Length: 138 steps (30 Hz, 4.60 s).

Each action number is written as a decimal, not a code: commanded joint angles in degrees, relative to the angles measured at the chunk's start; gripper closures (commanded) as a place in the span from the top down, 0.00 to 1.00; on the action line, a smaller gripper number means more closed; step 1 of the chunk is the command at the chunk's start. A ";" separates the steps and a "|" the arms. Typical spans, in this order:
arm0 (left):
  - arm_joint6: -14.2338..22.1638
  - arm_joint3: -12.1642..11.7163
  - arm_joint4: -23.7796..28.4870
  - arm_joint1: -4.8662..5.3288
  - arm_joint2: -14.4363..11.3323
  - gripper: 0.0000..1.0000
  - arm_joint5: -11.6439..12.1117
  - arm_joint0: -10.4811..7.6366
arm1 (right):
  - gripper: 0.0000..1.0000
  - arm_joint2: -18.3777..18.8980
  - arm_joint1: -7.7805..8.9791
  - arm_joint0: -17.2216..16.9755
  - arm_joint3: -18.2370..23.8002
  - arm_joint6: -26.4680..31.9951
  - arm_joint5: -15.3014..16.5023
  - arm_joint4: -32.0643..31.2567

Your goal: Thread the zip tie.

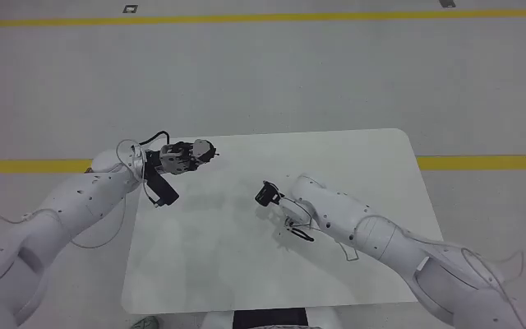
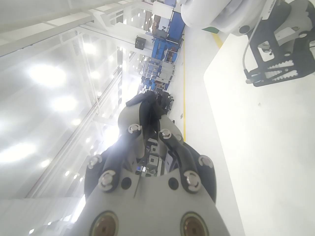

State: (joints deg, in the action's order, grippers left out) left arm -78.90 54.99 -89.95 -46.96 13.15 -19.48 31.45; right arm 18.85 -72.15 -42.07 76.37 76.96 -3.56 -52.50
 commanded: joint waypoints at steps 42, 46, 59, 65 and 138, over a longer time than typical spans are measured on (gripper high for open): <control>0.00 0.00 0.00 0.00 0.00 0.00 0.00 0.00 | 0.37 1.13 -2.91 0.46 -5.55 2.68 7.19 0.02; 0.00 0.00 0.00 0.00 0.00 0.00 0.00 0.00 | 0.35 0.64 -3.67 0.73 -6.88 2.68 6.93 -0.35; 0.00 0.00 0.00 0.00 0.00 0.00 0.00 0.00 | 0.06 1.39 -4.92 0.19 -8.47 2.68 6.31 -1.95; 0.00 0.00 0.00 0.00 0.00 0.00 0.00 0.00 | 0.00 1.94 -5.11 -0.12 -8.62 2.68 6.68 -2.28; 0.00 0.00 0.00 0.00 0.00 0.00 0.00 0.00 | 0.00 -2.64 -2.63 2.52 -3.24 2.68 0.50 -1.28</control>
State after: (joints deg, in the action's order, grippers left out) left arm -78.90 54.99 -89.95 -46.96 13.15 -19.48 31.45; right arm 15.95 -74.95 -39.62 72.62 79.64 -2.93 -54.19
